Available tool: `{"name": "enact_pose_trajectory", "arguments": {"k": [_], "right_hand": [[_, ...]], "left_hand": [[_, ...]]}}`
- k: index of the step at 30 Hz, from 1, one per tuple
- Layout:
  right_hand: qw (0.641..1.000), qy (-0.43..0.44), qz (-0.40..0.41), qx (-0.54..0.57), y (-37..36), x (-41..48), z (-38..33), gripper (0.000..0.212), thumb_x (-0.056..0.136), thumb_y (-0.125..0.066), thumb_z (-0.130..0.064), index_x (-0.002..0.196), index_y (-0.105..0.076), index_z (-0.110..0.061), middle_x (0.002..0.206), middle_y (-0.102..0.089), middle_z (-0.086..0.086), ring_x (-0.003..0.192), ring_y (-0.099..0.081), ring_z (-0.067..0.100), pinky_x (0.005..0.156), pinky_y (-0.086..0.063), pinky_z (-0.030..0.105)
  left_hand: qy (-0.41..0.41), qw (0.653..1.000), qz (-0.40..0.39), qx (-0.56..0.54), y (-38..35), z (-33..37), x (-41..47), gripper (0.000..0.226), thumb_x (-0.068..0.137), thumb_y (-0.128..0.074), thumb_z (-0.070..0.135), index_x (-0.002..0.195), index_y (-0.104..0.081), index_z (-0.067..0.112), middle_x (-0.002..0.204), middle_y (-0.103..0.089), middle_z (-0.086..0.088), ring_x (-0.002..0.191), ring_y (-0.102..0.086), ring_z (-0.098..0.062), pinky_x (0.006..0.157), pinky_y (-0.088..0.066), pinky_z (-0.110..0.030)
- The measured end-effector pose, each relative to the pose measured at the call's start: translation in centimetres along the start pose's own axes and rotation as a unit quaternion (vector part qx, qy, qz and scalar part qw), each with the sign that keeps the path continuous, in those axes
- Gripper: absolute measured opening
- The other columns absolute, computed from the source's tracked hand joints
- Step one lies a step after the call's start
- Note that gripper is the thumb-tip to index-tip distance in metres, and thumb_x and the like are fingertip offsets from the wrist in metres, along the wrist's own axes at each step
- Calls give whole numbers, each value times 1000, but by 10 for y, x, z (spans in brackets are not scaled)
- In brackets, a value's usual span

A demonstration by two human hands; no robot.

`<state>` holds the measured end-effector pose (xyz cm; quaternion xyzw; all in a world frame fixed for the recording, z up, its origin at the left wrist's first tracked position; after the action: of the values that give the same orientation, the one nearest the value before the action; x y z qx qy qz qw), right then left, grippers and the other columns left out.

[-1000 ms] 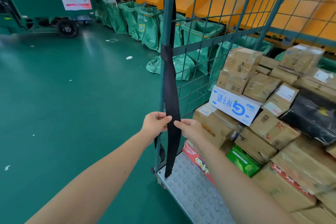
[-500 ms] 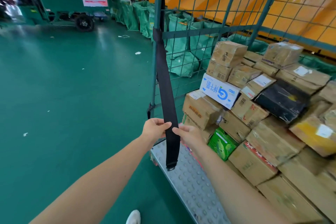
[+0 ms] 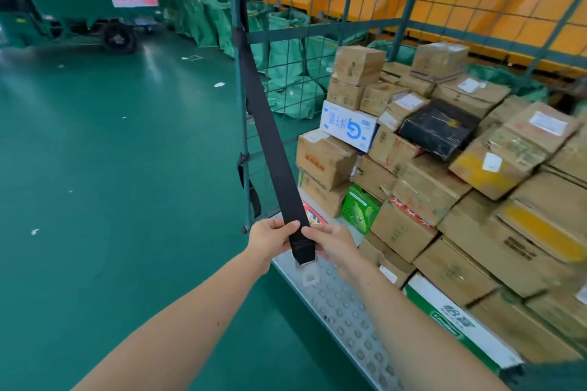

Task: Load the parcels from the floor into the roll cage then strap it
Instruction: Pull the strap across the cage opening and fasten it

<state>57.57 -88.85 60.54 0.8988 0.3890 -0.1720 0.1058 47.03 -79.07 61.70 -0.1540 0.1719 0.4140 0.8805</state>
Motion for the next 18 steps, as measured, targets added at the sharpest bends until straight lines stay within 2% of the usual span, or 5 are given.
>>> {"name": "enact_pose_trajectory", "arguments": {"k": [4,7,11,15,18], "right_hand": [[998,-3,45,42,10,-26,2,8,86,-77,-21,92,-74,-16,82,-73,6,69,-61,19,65,-45,29],[997,-15,50,60,15,-46,4,24,87,-75,-16,110,-70,-10,83,-72,10,56,-58,16,53,-45,26],[992,-36,60,102,16,-81,10,27,87,-75,-11,112,-65,-12,80,-73,8,64,-65,18,72,-56,30],[990,-42,72,114,12,-109,10,10,90,-72,-13,98,-66,-13,72,-68,1,58,-62,13,68,-54,24],[987,-19,111,110,10,-118,4,5,93,-69,-15,94,-65,-11,67,-67,-1,56,-62,10,73,-54,26]], "left_hand": [[6,1000,-12,8,-14,-6,-18,23,93,-67,15,72,-57,11,61,-60,0,52,-61,-7,36,-39,-10],[10,1000,-15,-22,-20,-4,-26,18,92,-67,19,79,-63,8,62,-60,0,56,-59,-8,47,-48,-12],[12,998,-6,-57,-22,0,-33,20,89,-72,22,94,-67,3,80,-66,-7,68,-61,-13,63,-54,-21],[6,997,-6,-71,-24,12,-45,18,91,-70,21,77,-62,12,77,-63,-4,67,-58,-12,63,-53,-21],[23,997,-19,-74,-28,19,-53,21,92,-68,26,77,-60,12,74,-62,-4,64,-58,-12,59,-52,-23]]}}
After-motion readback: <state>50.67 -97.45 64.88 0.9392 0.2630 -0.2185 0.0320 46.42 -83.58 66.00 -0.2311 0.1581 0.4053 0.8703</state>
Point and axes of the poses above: each hand's wrist, its own x-axis towards the middle knuckle, its own y-axis out of the back of the hand, z = x × y, the point moved 2 cm from there along x, towards the middle knuckle
